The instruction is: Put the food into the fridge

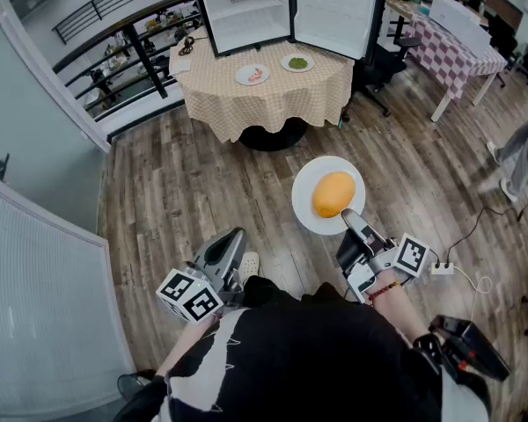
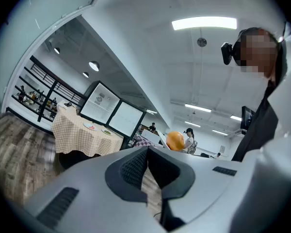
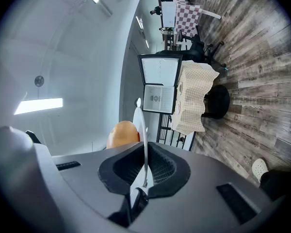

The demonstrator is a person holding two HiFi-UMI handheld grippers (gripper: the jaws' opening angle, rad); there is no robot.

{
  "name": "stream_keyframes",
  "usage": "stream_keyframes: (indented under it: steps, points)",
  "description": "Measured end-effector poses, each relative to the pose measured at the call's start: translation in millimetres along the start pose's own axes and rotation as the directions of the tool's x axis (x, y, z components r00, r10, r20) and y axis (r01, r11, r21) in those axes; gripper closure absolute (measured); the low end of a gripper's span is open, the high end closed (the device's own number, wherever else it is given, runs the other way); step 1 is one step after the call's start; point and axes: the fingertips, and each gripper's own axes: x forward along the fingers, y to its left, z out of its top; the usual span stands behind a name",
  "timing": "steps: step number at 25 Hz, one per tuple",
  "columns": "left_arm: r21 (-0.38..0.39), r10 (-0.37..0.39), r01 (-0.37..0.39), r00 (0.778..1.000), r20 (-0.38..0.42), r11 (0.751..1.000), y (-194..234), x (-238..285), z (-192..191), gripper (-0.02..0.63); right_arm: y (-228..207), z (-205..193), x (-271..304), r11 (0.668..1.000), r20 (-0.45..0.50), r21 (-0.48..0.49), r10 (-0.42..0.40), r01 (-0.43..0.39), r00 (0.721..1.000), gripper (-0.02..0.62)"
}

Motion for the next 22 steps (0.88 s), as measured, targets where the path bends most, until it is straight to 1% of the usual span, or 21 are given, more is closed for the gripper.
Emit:
stream_keyframes:
  steps: [11,17,20,22]
  points:
    - [0.002,-0.019,0.019,1.0,-0.002,1.0,0.3,5.9,-1.4,0.592,-2.1,2.7,2.7,1.0,0.0,-0.004,-0.001,0.001,1.0,0.566]
    - [0.008,-0.038,0.038,0.999,-0.006,0.999,0.8,11.5,-4.3,0.592,-5.7,3.5,2.0,0.999,-0.002,-0.032,-0.01,0.01,1.0,0.566]
    - [0.004,-0.046,0.046,0.999,-0.011,0.999,3.8,16.0,-5.8,0.592,-9.8,4.7,4.0,1.0,0.012,-0.003,0.0,0.0,1.0,0.567]
    - [-0.004,-0.053,0.053,0.998,-0.018,0.999,18.7,23.9,-0.7,0.592,-14.1,8.5,18.7,1.0,0.033,0.024,0.004,-0.004,0.999,0.568]
